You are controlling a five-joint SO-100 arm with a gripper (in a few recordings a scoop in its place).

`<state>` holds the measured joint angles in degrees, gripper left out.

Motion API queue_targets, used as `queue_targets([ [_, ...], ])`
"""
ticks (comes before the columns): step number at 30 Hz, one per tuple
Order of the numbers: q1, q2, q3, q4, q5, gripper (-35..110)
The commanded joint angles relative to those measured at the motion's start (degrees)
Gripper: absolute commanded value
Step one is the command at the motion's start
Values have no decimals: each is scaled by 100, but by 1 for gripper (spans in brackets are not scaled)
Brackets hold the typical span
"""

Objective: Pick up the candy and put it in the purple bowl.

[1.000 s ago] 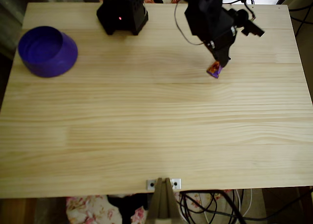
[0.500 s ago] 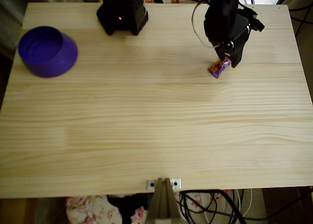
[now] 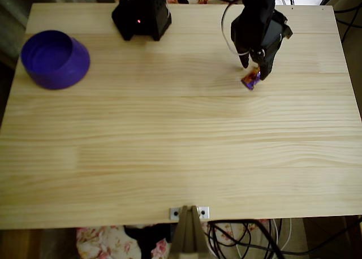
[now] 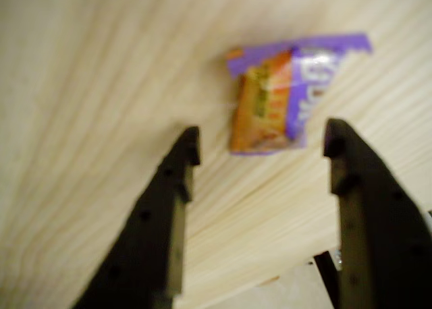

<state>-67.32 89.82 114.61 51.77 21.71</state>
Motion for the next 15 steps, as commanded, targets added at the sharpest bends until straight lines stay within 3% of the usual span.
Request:
queue_targets([
  [1,-123,97,-229,18,0,33],
  [15,62,-589,-1020,44,53,23],
])
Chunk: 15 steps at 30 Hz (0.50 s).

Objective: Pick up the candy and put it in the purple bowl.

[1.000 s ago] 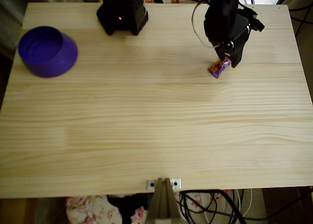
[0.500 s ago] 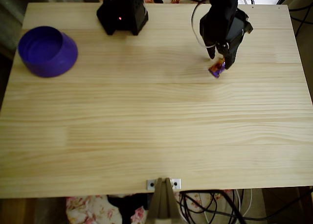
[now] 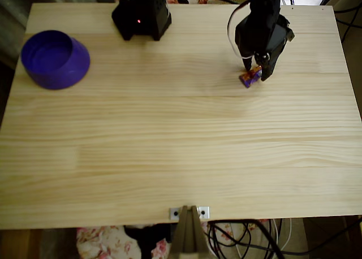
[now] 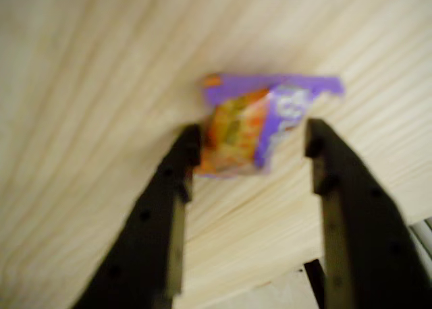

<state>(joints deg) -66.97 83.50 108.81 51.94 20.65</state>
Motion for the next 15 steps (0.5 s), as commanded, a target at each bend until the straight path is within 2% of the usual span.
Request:
queue_targets([
  [1,35,18,-466,26,202,22],
  [7,97,-18,-422,-18,466,19],
  [11,123,-26,-404,-79,589,10],
  [15,167,-26,-413,-44,624,9],
])
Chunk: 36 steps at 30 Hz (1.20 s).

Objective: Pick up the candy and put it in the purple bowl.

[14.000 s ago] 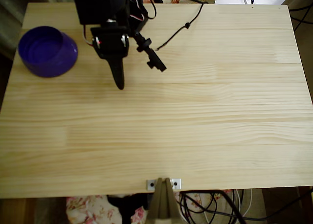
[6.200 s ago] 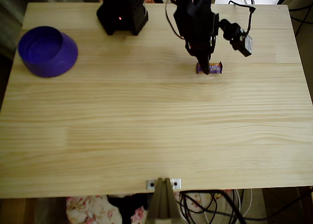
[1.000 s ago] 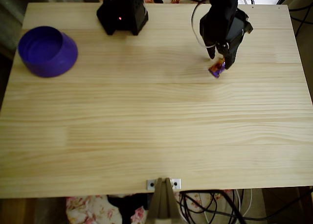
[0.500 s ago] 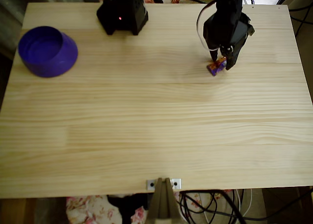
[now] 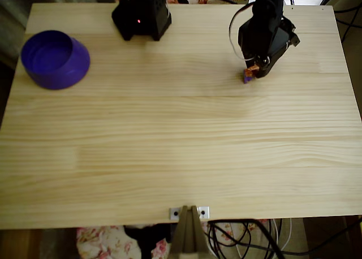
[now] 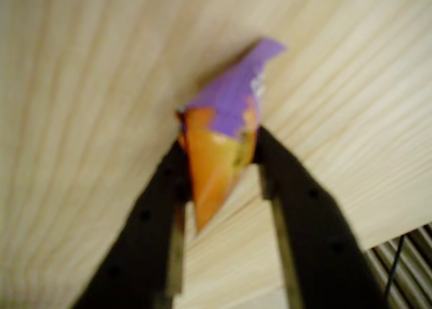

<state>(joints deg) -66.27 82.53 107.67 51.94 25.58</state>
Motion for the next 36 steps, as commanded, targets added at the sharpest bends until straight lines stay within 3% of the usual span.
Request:
queue_targets([
  [1,114,70,-308,-35,123,9],
  [36,536,1415,-677,853,1116,2],
])
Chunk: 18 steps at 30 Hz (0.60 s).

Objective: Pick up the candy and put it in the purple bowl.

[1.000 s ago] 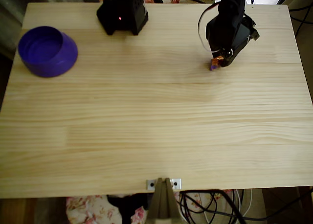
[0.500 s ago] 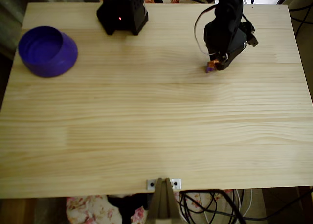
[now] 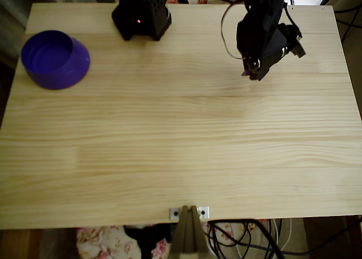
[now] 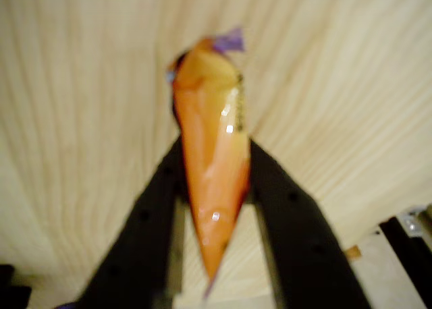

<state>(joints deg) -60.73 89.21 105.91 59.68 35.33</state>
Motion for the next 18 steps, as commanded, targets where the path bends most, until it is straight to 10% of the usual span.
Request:
queue_targets([
  [1,-9,765,-492,88,158,2],
  [18,1169,1652,-536,879,422,0],
])
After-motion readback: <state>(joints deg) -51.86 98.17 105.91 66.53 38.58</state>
